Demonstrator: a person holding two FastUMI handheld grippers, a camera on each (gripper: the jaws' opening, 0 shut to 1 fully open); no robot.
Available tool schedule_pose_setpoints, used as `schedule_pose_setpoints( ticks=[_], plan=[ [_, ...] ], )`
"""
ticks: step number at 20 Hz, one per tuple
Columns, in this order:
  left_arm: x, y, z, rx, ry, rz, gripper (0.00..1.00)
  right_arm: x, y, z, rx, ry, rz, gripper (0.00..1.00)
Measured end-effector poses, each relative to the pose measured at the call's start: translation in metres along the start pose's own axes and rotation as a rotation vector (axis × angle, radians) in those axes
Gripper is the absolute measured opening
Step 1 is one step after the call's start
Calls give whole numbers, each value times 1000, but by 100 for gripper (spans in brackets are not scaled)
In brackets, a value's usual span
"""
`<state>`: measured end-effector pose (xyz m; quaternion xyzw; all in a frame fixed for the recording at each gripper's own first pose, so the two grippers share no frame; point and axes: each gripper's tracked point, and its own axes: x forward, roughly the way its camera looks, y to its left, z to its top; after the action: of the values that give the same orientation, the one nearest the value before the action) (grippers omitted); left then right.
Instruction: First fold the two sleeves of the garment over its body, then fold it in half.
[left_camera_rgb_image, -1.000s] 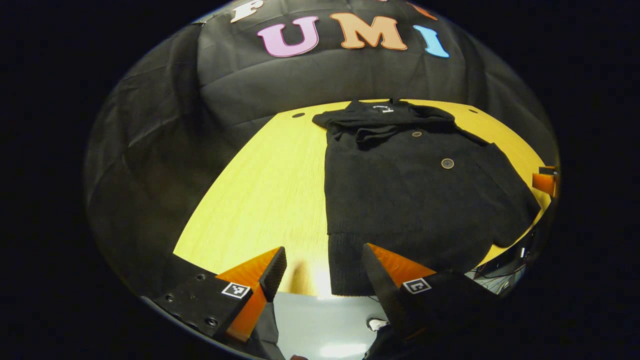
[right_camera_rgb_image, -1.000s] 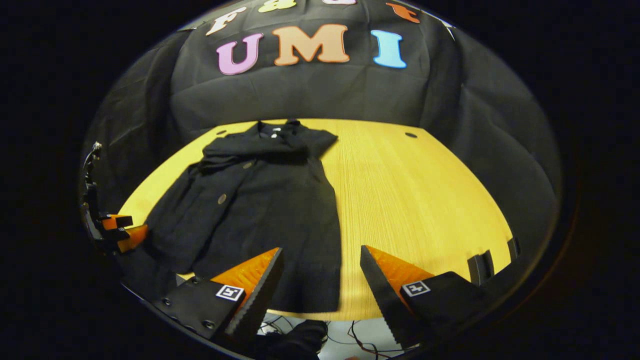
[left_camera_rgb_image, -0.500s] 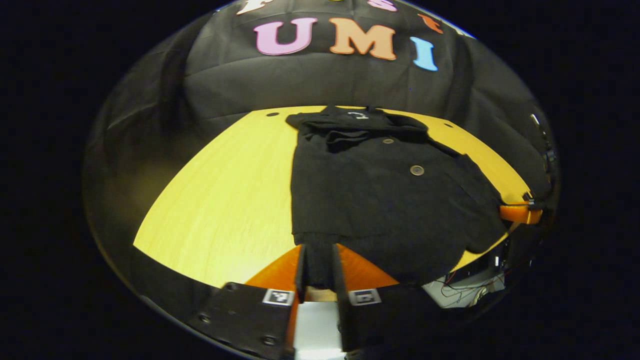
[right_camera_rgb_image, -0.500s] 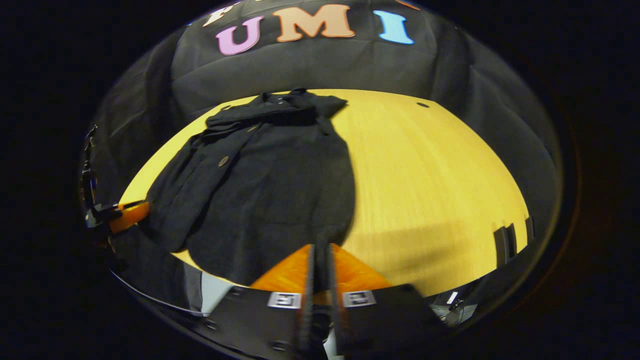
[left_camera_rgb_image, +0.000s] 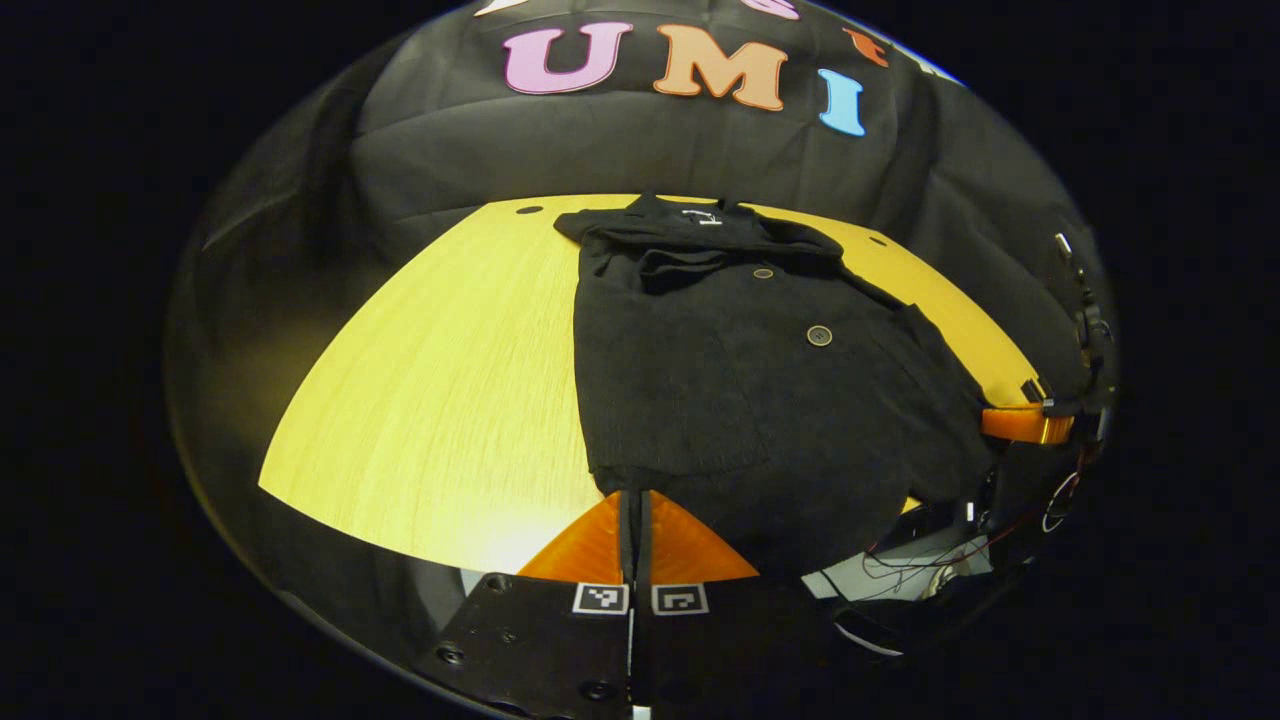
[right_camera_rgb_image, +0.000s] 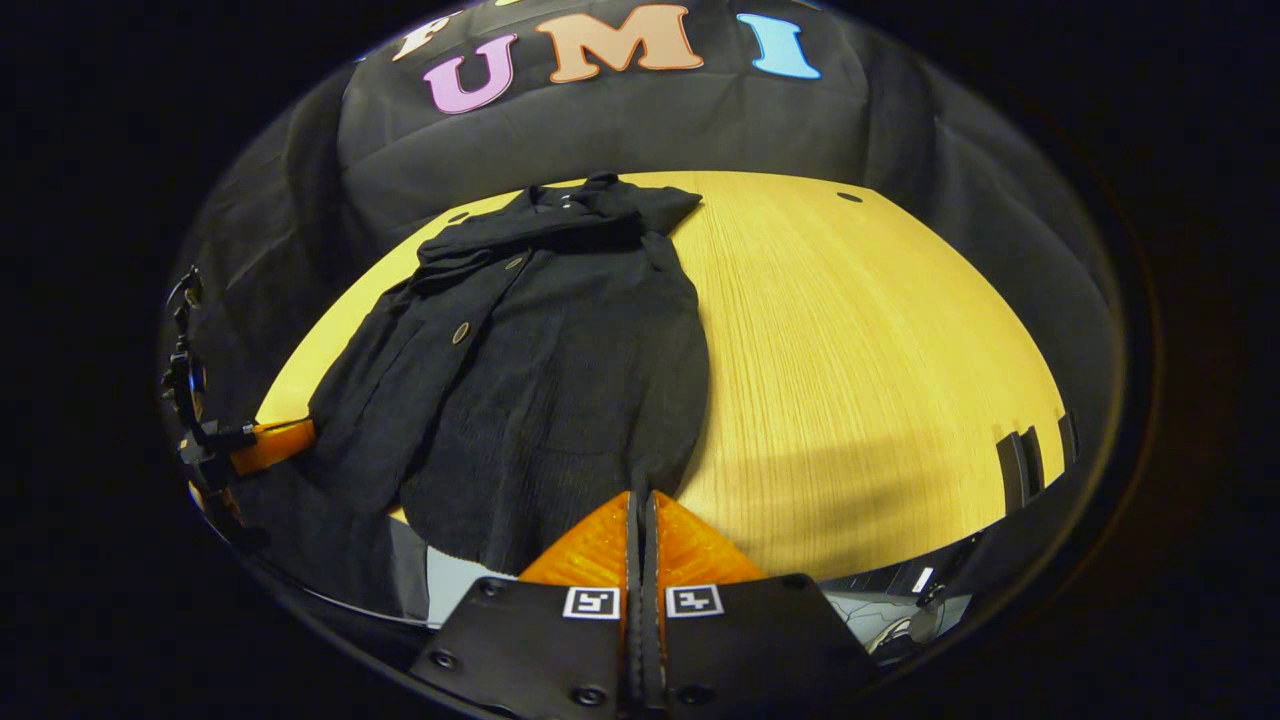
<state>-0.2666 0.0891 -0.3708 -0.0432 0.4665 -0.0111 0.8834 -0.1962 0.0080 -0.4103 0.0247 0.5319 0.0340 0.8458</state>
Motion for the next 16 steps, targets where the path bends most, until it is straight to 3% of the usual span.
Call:
schedule_pose_setpoints(
  ticks=[4, 11, 16],
  plan=[
    [-16, -3, 38, 0, -94, -17, 0, -26, 22, 50, 50, -170, 47, 1],
    [-33, 9, 165, 8, -312, -2, 0, -64, 43, 166, -1, -365, 102, 2],
    [-20, 20, 236, 54, -399, 13, 0, -66, 47, 239, -11, -462, 123, 2]
  ],
)
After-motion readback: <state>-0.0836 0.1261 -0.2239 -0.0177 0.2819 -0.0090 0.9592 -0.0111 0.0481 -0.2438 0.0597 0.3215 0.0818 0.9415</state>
